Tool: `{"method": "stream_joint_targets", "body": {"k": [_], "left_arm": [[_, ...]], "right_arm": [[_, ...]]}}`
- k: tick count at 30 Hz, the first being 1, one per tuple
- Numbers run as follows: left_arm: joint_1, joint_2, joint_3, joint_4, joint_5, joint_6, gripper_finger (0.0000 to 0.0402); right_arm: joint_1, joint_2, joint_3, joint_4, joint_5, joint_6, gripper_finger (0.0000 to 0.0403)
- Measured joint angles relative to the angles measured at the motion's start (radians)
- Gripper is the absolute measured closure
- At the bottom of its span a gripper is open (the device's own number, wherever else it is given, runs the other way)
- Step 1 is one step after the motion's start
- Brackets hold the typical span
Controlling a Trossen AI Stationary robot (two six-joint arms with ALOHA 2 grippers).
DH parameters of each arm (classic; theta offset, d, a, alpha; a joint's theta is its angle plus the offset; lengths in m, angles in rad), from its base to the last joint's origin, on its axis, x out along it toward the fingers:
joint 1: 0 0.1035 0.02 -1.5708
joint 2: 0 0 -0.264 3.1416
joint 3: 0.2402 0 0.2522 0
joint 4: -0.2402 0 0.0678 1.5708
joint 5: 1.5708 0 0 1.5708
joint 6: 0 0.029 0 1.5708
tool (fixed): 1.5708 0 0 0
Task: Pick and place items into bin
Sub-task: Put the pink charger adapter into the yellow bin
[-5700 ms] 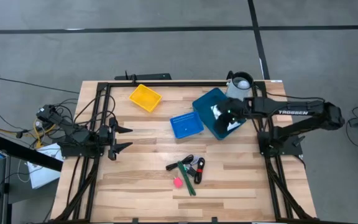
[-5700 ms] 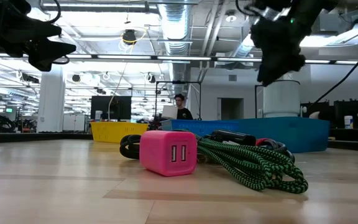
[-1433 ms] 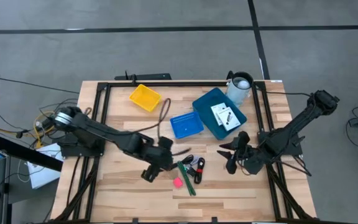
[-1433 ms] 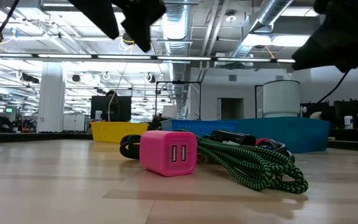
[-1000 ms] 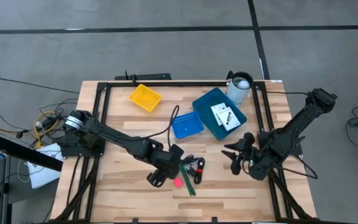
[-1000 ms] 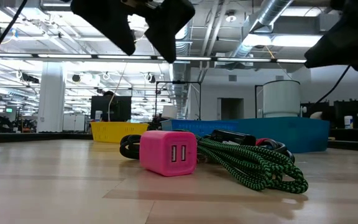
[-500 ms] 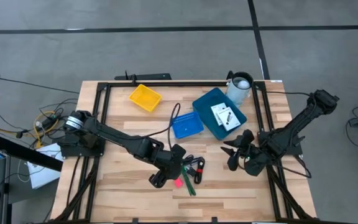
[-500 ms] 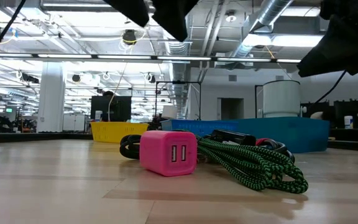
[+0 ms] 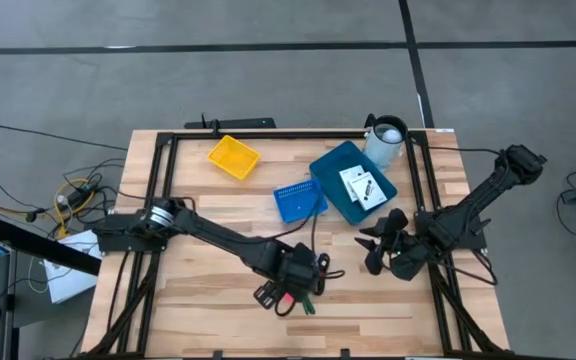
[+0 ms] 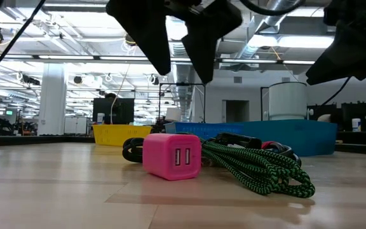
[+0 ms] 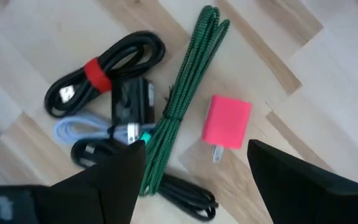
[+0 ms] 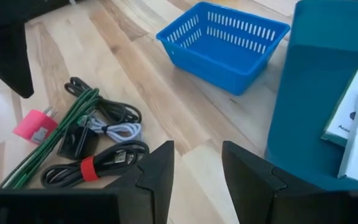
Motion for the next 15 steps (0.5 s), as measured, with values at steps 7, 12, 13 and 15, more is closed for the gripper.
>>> {"method": "stream_joint_targets", "body": {"k": [7, 12, 13, 15], "left_arm": [[-0.019, 0.032, 0.025, 0.005, 0.009, 0.03, 0.0129], [-0.024, 0.032, 0.024, -0.006, 0.008, 0.022, 0.0129], [-0.029, 0.034, 0.024, -0.006, 0.008, 0.022, 0.0129], [-0.038, 0.044, 0.024, 0.001, 0.01, 0.026, 0.0129]], "right_arm": [[0.025, 0.0, 0.0, -0.005, 0.0, 0.0, 0.0274], [0.025, 0.0, 0.0, -0.004, 0.0, 0.0, 0.0274], [0.025, 0.0, 0.0, -0.004, 0.0, 0.0, 0.0274], [0.027, 0.0, 0.0, -0.004, 0.0, 0.0, 0.0274]]}}
